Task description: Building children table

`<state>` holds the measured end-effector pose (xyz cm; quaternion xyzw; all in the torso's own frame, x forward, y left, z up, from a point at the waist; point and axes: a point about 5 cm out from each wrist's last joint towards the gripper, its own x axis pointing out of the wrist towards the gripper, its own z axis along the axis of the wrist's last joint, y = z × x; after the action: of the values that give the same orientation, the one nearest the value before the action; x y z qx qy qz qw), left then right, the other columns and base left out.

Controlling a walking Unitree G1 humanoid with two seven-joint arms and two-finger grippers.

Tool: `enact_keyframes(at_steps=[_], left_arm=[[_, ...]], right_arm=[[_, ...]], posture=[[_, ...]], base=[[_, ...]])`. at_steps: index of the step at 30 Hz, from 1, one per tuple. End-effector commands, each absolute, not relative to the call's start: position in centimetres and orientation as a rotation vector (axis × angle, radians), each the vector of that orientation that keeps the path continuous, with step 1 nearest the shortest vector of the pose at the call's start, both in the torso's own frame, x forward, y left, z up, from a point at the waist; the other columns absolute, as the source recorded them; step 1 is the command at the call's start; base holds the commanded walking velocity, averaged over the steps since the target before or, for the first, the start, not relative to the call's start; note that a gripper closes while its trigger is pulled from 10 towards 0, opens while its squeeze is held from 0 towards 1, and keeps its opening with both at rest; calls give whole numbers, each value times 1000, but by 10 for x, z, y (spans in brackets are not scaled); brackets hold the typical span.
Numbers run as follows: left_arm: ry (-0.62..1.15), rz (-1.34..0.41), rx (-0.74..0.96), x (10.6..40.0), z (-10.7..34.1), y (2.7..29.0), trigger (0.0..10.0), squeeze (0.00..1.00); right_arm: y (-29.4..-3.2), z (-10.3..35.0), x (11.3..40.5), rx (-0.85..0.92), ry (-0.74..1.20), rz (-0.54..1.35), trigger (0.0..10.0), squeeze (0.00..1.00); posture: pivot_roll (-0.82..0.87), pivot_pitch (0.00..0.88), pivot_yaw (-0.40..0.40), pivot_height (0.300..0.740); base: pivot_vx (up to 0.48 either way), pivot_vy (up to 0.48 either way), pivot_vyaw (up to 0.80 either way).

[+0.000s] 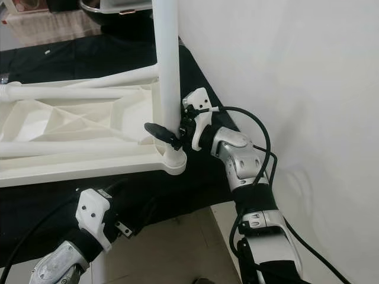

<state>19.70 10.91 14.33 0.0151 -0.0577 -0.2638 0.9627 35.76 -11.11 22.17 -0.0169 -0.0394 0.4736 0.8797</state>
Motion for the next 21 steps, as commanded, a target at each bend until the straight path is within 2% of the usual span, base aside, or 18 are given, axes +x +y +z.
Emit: enact_keyframes(at_steps=[1,7,8,9,10,11,15,21], left_arm=[[-96,-530,42,196,141,111,10000,0],[-96,-530,41,199,139,111,10000,0],[-96,-529,41,201,139,112,10000,0],[-96,-529,41,201,139,112,10000,0],[-96,-529,42,204,139,114,10000,0],[-96,-533,45,206,138,115,10000,0],[-94,-539,49,208,137,116,10000,0],[-95,-543,55,212,136,116,10000,0]], right_arm=[[-105,211,352,-25,-62,981,0,0],[-104,195,337,3,-26,838,0,0],[-103,187,332,14,-13,708,0,0],[-103,187,332,14,-13,708,0,0],[-101,170,311,-87,26,331,0,0],[-95,169,300,-130,15,238,0,0],[-79,171,291,-128,0,231,0,0],[-67,178,303,-119,-11,192,0,0]], posture=[[81,191,4,740],[57,175,0,740],[43,171,9,740],[43,171,9,740],[32,157,26,740],[33,156,27,740],[28,144,33,740],[38,128,23,740]], base=[[0,0,0],[0,0,0],[0,0,0],[0,0,0],[0,0,0],[0,0,0],[0,0,0],[0,0,0]])
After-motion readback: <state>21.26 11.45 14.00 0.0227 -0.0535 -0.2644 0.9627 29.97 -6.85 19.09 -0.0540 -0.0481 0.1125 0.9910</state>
